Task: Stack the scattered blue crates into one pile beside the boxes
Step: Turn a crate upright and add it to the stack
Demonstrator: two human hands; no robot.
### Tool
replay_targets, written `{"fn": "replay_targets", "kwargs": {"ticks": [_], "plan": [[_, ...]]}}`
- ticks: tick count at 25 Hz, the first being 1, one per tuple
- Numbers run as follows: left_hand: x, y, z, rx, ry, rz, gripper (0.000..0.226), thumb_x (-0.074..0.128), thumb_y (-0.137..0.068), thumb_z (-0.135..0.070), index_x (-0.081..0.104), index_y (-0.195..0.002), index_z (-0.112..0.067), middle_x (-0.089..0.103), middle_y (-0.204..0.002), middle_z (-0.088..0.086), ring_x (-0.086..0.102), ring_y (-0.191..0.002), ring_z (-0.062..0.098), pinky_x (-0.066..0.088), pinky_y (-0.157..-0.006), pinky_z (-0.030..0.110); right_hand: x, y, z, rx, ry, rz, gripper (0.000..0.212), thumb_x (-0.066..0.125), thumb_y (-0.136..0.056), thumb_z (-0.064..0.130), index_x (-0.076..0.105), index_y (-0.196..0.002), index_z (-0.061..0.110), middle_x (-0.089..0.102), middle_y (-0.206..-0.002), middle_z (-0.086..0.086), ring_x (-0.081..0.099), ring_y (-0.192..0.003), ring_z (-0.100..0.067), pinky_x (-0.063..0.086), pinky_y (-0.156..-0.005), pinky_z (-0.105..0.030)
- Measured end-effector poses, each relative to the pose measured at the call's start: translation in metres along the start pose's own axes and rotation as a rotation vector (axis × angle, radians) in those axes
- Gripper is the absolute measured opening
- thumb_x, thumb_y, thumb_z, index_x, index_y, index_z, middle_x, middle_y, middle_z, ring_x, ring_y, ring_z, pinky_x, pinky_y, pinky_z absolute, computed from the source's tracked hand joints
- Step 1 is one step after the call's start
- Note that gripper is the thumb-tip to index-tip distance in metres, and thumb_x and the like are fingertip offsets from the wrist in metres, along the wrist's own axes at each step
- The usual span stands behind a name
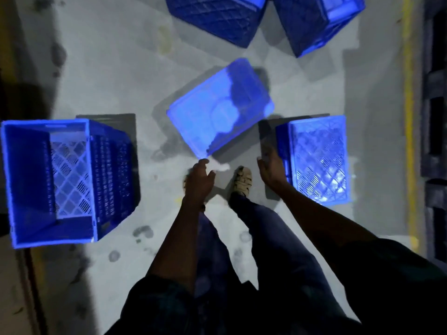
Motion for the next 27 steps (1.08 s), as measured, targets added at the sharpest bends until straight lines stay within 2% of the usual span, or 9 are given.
{"fn": "replay_targets", "kwargs": {"ticks": [4,7,9,13,17,22,24,27], "plan": [[0.027,0.013,-0.068,0.112,-0.017,0.109,0.039,0.063,-0.092,-0.024,0.055,-0.128,-0.016,0.065,-0.120,0.009,0.063,-0.108,0.029,0.051,-0.091,0.043,-0.064,0.026,-0.038,0.093,-0.065,-0.107,0.069,0.039,-0.093,0.052,0.042,-0.141,0.002,0.058,-0.130,-0.025,0.059,-0.114,-0.043,0.048,-0.094,-0.050],[0.051,-0.003,-0.122,0.279,-0.140,0.200,0.042,0.065,-0.091,-0.019,0.054,-0.130,-0.008,0.065,-0.121,0.015,0.063,-0.111,0.033,0.049,-0.093,0.042,-0.110,0.059,-0.079,0.225,-0.201,-0.301,0.062,0.041,-0.096,0.045,0.043,-0.140,0.002,0.059,-0.130,-0.020,0.058,-0.117,-0.037,0.047,-0.095,-0.043],[0.057,-0.013,-0.150,0.355,-0.217,0.204,0.043,0.064,-0.092,-0.018,0.054,-0.132,-0.006,0.065,-0.122,0.019,0.061,-0.115,0.034,0.049,-0.093,0.043,-0.123,0.079,-0.107,0.314,-0.282,-0.369,0.066,0.040,-0.095,0.046,0.041,-0.143,0.000,0.056,-0.135,-0.020,0.057,-0.120,-0.033,0.046,-0.097,-0.040],[0.106,-0.016,-0.194,0.502,-0.461,0.284,0.045,0.060,-0.094,-0.025,0.050,-0.135,-0.011,0.063,-0.126,0.016,0.058,-0.119,0.035,0.048,-0.094,0.045,-0.120,0.114,-0.177,0.513,-0.436,-0.428,0.074,0.044,-0.089,0.047,0.038,-0.144,-0.002,0.053,-0.139,-0.020,0.055,-0.124,-0.035,0.044,-0.103,-0.049],[0.199,-0.013,-0.191,0.500,-0.561,0.412,0.044,0.058,-0.094,-0.029,0.048,-0.135,-0.017,0.064,-0.122,0.015,0.060,-0.114,0.036,0.049,-0.092,0.046,-0.101,0.124,-0.253,0.704,-0.567,-0.405,0.068,0.044,-0.094,0.046,0.037,-0.146,0.002,0.052,-0.140,-0.022,0.052,-0.127,-0.036,0.040,-0.106,-0.043],[0.355,-0.022,-0.157,0.400,-0.589,0.534,0.040,0.060,-0.093,-0.029,0.052,-0.130,-0.016,0.069,-0.110,0.012,0.064,-0.107,0.035,0.051,-0.088,0.042,-0.067,0.100,-0.400,0.842,-0.692,-0.448,0.056,0.043,-0.102,0.039,0.041,-0.143,0.001,0.053,-0.140,-0.020,0.052,-0.127,-0.032,0.038,-0.104,-0.036],[0.422,-0.031,-0.137,0.385,-0.592,0.572,0.040,0.061,-0.092,-0.031,0.056,-0.129,-0.017,0.071,-0.109,0.011,0.064,-0.108,0.033,0.052,-0.088,0.041,-0.037,0.091,-0.465,0.999,-0.806,-0.523,0.048,0.038,-0.103,0.042,0.051,-0.134,0.007,0.059,-0.127,-0.014,0.055,-0.117,-0.028,0.040,-0.102,-0.037],[0.503,-0.051,-0.108,0.341,-0.606,0.633,0.043,0.060,-0.092,-0.037,0.056,-0.131,-0.019,0.069,-0.118,0.011,0.063,-0.113,0.030,0.051,-0.095,0.042,0.036,0.075,-0.542,1.205,-0.978,-0.587,0.060,0.031,-0.080,0.072,0.059,-0.097,0.021,0.061,-0.104,-0.015,0.057,-0.096,-0.032,0.045,-0.087,-0.039]]}}
Point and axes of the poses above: each hand's wrist, its own y-axis away from the middle knuckle, its own x-axis out of the palm, z = x × y, the point moved 9 cm from there along -y, towards the middle knuckle
